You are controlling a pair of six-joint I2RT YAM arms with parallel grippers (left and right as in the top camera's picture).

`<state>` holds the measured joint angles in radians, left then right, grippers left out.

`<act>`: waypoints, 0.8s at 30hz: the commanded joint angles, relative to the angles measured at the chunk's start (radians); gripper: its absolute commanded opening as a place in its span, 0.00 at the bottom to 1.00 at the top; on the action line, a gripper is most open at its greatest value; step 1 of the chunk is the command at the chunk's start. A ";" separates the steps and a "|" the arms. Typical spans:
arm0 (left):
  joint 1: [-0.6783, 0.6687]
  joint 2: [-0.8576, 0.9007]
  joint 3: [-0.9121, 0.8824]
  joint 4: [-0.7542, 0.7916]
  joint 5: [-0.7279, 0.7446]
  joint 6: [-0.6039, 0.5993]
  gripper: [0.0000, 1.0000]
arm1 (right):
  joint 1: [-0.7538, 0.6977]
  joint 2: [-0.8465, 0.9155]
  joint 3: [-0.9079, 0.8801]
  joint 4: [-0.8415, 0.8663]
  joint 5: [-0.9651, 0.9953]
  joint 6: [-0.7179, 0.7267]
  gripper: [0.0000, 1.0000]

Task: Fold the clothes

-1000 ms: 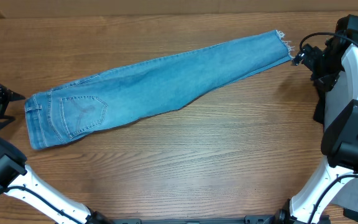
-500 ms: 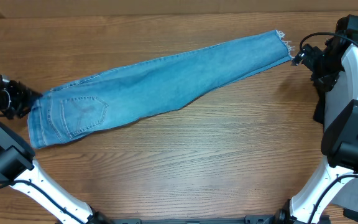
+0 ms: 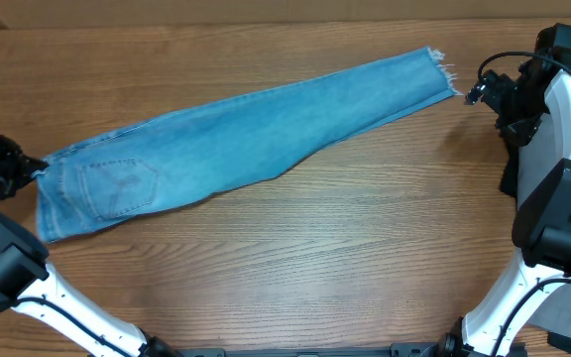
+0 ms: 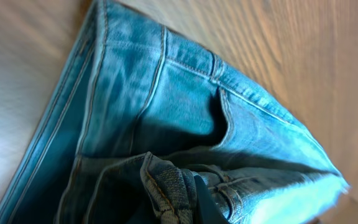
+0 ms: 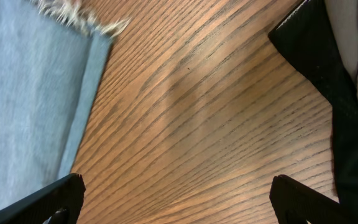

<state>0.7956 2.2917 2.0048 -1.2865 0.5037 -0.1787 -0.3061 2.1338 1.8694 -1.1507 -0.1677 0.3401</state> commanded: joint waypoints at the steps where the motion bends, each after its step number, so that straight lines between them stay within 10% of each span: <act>1: 0.004 -0.054 0.028 -0.006 -0.218 -0.030 0.05 | 0.001 -0.023 0.016 0.005 0.010 0.005 1.00; 11: -0.051 -0.053 -0.108 0.150 -0.501 -0.073 0.25 | 0.001 -0.023 0.016 0.005 0.010 0.005 1.00; 14: -0.051 -0.053 -0.138 0.180 -0.548 -0.085 0.66 | 0.001 -0.023 0.016 0.005 0.010 0.005 1.00; 24: -0.133 -0.209 0.039 0.112 -0.604 -0.089 0.91 | 0.001 -0.023 0.016 0.005 0.010 0.005 1.00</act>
<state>0.7193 2.2410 1.9335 -1.1683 -0.0467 -0.2562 -0.3061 2.1338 1.8694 -1.1511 -0.1669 0.3401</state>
